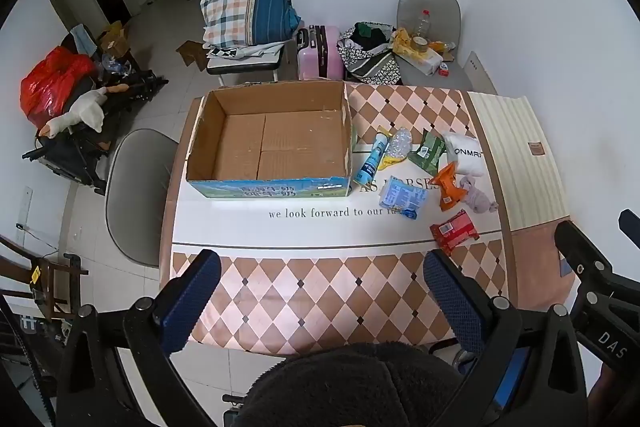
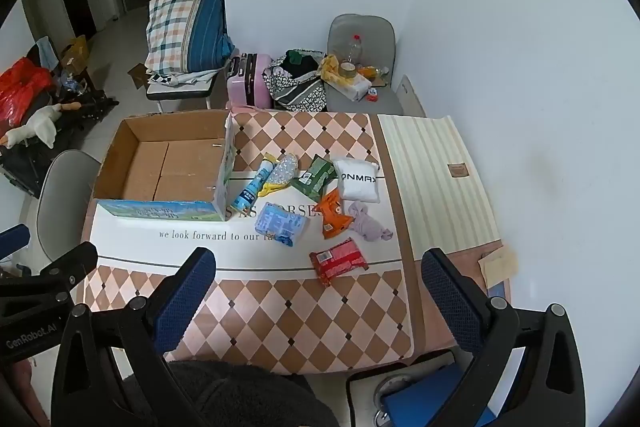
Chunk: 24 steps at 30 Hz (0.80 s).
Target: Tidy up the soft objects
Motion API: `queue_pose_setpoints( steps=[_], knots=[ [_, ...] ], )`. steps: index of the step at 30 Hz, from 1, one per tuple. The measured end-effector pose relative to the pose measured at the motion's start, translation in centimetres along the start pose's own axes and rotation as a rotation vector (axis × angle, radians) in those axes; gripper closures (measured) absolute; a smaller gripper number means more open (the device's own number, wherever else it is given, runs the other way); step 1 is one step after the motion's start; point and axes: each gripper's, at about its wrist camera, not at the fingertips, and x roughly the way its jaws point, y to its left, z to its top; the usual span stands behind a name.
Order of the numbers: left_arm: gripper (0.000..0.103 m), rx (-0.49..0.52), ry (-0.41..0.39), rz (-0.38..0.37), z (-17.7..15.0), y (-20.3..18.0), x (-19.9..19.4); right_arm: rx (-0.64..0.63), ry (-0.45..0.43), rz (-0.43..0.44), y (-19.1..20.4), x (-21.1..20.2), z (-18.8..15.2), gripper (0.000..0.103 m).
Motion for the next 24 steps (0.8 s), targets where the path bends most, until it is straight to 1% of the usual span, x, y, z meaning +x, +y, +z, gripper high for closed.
queue_pose_setpoints(
  steps=[15, 20, 24],
  knots=[
    [0.0, -0.01, -0.01, -0.014, 0.2, 0.0, -0.5, 0.002, -0.011, 0.0, 0.0, 0.1, -0.4, 0.0],
    [0.0, -0.009, -0.016, -0.013, 0.6, 0.1, -0.6, 0.004, -0.017, -0.002, 0.6, -1.5, 0.5, 0.0],
    [0.0, -0.011, -0.029, -0.012, 1.2, 0.2, -1.4, 0.003, -0.022, -0.002, 0.6, -1.2, 0.5, 0.0]
  ],
)
